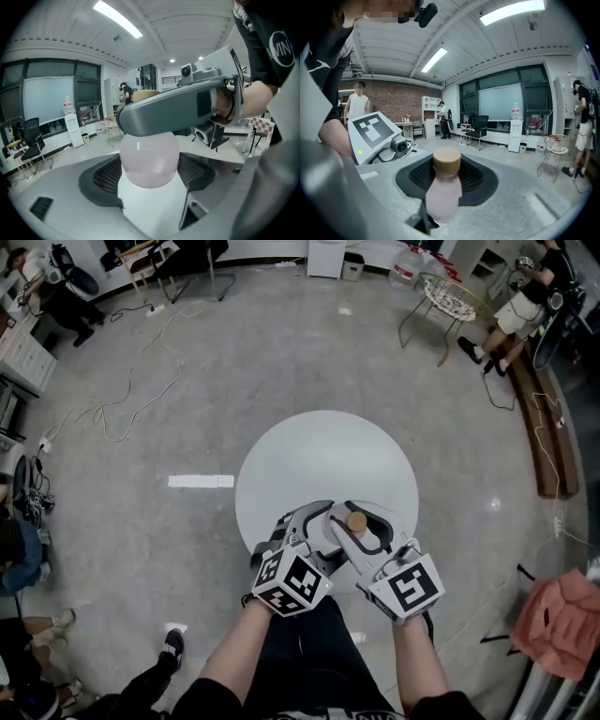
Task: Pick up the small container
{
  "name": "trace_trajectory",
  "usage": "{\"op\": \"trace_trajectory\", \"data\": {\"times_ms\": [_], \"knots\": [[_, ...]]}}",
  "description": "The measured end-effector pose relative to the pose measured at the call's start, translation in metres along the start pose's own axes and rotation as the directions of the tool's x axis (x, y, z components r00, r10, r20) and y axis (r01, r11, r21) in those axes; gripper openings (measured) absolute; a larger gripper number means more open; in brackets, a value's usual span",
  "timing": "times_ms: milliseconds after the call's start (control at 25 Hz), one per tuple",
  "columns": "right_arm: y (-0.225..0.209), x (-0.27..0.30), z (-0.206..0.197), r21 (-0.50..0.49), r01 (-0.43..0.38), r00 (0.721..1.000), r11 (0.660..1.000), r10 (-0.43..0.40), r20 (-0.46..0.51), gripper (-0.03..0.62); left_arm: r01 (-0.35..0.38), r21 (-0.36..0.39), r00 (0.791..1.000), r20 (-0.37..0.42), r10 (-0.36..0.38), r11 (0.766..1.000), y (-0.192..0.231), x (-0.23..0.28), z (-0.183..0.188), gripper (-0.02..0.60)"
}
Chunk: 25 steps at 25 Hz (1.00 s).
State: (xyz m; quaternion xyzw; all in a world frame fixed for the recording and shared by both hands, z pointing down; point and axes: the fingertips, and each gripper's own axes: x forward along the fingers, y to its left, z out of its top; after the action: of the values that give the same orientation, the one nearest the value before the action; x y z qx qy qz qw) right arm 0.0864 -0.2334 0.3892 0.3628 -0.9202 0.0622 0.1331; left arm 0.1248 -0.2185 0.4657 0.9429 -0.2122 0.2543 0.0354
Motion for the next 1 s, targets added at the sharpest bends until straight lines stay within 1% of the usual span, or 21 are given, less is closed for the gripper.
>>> {"op": "trace_trajectory", "data": {"times_ms": [360, 600, 800, 1000], "knots": [[-0.001, -0.008, 0.023, 0.015, 0.004, 1.0, 1.0, -0.004, 0.013, 0.126, 0.004, 0.013, 1.0, 0.001, -0.004, 1.0, 0.001, -0.012, 0.022, 0.347], [0.002, -0.012, 0.036, 0.014, 0.016, 1.0, 1.0, -0.016, -0.004, 0.126, 0.01, 0.009, 1.0, -0.001, -0.01, 1.0, 0.001, -0.023, 0.032, 0.347], [0.006, -0.018, 0.045, 0.027, 0.004, 1.0, 1.0, -0.005, 0.02, 0.126, 0.01, 0.017, 1.0, -0.001, -0.01, 1.0, -0.003, -0.03, 0.04, 0.347], [0.013, -0.022, 0.051, 0.017, 0.0, 1.0, 1.0, 0.0, 0.018, 0.126, 0.002, 0.013, 1.0, 0.0, -0.002, 1.0, -0.007, -0.039, 0.045, 0.347]]}}
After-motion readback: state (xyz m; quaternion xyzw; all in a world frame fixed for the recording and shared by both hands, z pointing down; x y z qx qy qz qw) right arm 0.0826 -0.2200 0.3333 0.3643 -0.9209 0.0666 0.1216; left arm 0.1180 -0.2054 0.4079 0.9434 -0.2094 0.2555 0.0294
